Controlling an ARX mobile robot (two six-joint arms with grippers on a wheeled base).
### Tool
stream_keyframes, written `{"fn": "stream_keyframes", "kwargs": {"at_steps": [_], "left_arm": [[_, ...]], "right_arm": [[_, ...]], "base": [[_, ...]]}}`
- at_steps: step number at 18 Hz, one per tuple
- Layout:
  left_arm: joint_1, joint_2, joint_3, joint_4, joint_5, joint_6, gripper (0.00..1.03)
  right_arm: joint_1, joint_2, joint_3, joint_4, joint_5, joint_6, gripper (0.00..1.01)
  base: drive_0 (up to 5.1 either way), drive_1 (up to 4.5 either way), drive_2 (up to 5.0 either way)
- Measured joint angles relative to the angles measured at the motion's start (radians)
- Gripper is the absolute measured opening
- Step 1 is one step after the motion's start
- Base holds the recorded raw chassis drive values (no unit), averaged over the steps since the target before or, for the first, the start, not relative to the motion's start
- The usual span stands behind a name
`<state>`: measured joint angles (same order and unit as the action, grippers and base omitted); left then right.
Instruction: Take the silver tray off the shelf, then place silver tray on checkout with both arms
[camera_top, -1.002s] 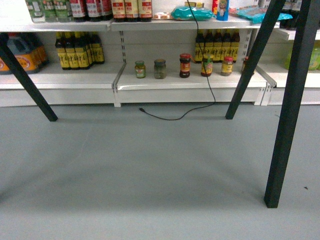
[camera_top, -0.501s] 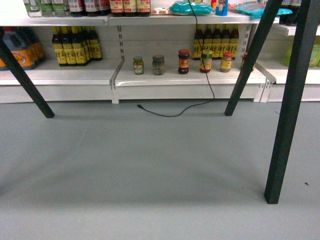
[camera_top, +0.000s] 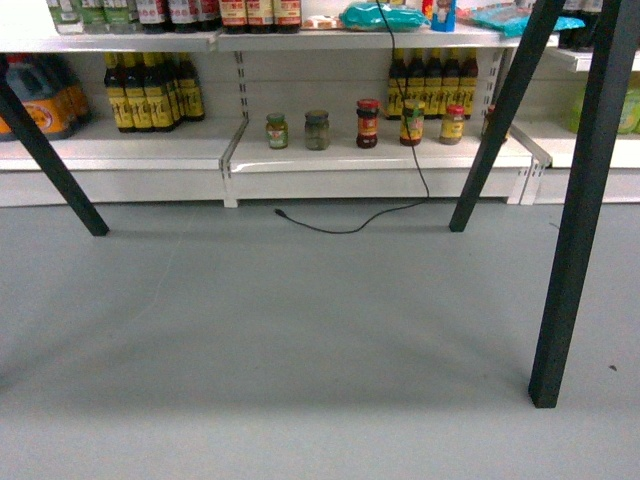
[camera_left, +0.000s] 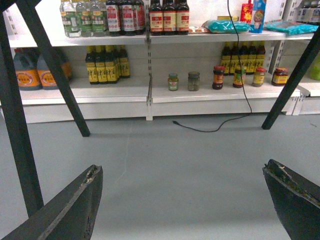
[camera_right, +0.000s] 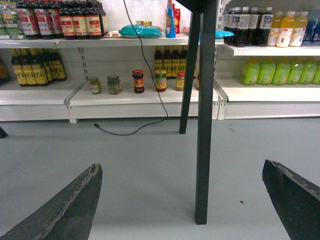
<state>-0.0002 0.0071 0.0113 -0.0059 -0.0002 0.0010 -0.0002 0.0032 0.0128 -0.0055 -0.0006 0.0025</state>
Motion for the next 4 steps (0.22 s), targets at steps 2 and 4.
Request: {"fn": "stream_keyframes", "kwargs": {"at_steps": [2,4], "left_arm": [[0.000,0.000,0.000,0.000,0.000,0.000,0.98],[0.000,0.000,0.000,0.000,0.000,0.000,0.98]], "right_arm": [[0.000,0.000,0.000,0.000,0.000,0.000,0.98],[0.000,0.000,0.000,0.000,0.000,0.000,0.98]], "base": [[0.0,0.00,0.0],[0.0,0.00,0.0]]}}
